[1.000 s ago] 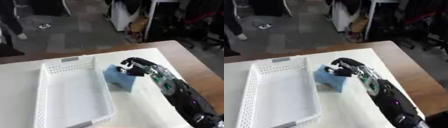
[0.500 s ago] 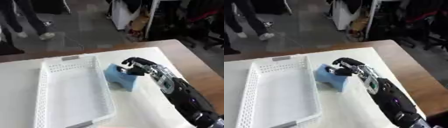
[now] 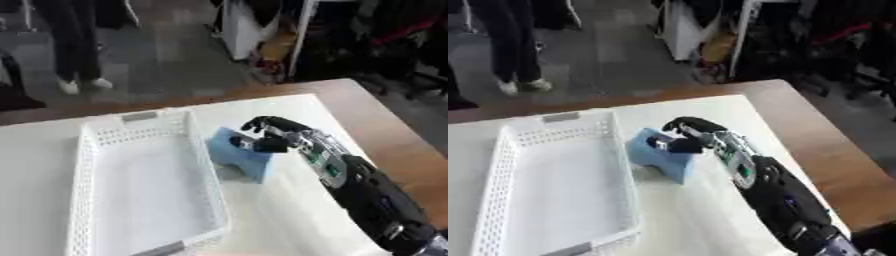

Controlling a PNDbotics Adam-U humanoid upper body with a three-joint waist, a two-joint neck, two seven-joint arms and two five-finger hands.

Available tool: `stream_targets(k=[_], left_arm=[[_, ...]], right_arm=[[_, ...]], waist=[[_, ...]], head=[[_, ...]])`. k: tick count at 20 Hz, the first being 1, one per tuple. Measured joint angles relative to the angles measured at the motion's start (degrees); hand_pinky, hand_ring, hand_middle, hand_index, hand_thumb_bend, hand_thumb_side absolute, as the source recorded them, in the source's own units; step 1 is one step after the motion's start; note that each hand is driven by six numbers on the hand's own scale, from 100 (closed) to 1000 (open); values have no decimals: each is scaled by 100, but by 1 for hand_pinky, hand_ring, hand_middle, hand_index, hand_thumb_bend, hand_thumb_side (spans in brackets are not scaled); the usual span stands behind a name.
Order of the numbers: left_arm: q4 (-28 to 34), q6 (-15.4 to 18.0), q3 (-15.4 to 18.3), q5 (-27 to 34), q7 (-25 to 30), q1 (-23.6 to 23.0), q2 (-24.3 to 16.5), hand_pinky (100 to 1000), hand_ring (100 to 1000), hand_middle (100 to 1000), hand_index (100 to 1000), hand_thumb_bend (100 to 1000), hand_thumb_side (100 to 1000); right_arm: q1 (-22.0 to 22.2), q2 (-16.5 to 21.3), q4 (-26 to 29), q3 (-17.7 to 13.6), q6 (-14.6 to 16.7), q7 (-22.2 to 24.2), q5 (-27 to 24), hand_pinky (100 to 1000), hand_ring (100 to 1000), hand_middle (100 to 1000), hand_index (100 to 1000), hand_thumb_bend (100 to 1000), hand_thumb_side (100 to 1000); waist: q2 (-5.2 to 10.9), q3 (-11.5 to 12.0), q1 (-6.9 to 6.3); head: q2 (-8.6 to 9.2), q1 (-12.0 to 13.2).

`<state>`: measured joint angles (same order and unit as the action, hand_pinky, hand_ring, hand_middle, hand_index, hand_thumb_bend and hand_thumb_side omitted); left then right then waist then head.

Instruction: Pick up objects on the table and place them in the box.

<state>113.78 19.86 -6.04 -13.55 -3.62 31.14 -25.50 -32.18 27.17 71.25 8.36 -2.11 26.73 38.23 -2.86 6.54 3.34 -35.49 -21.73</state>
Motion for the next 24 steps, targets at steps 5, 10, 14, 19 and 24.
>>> stream_targets(k=[5, 10, 14, 19, 24], left_arm=[[0, -1, 0, 0, 1, 1, 0, 415, 549, 648, 687, 838, 820], [0, -1, 0, 0, 1, 2, 0, 416, 549, 648, 687, 839, 819], [0, -1, 0, 0, 1, 28, 15, 416, 549, 648, 687, 839, 819], [0, -2, -1, 0, 2, 102, 49, 417, 549, 648, 687, 839, 819], [0, -2, -1, 0, 2, 122, 50, 417, 549, 648, 687, 839, 819]], right_arm=[[2, 2, 21, 33, 119, 327, -109, 882, 925, 924, 935, 672, 1000], [2, 3, 83, 33, 157, 518, -59, 894, 933, 930, 933, 681, 1000], [-4, 8, 99, 37, 163, 562, -12, 900, 936, 932, 934, 671, 1000], [-57, 57, 84, 68, 168, 542, 85, 902, 937, 933, 933, 655, 1000], [-84, 61, 81, 68, 147, 361, 230, 891, 935, 936, 944, 634, 1000]], waist=[[0, 1, 4], [-1, 3, 7], [-21, 32, 8], [-51, 38, 12], [-66, 51, 22]], head=[[0, -1], [0, -2], [27, -5], [92, -49], [99, -51]])
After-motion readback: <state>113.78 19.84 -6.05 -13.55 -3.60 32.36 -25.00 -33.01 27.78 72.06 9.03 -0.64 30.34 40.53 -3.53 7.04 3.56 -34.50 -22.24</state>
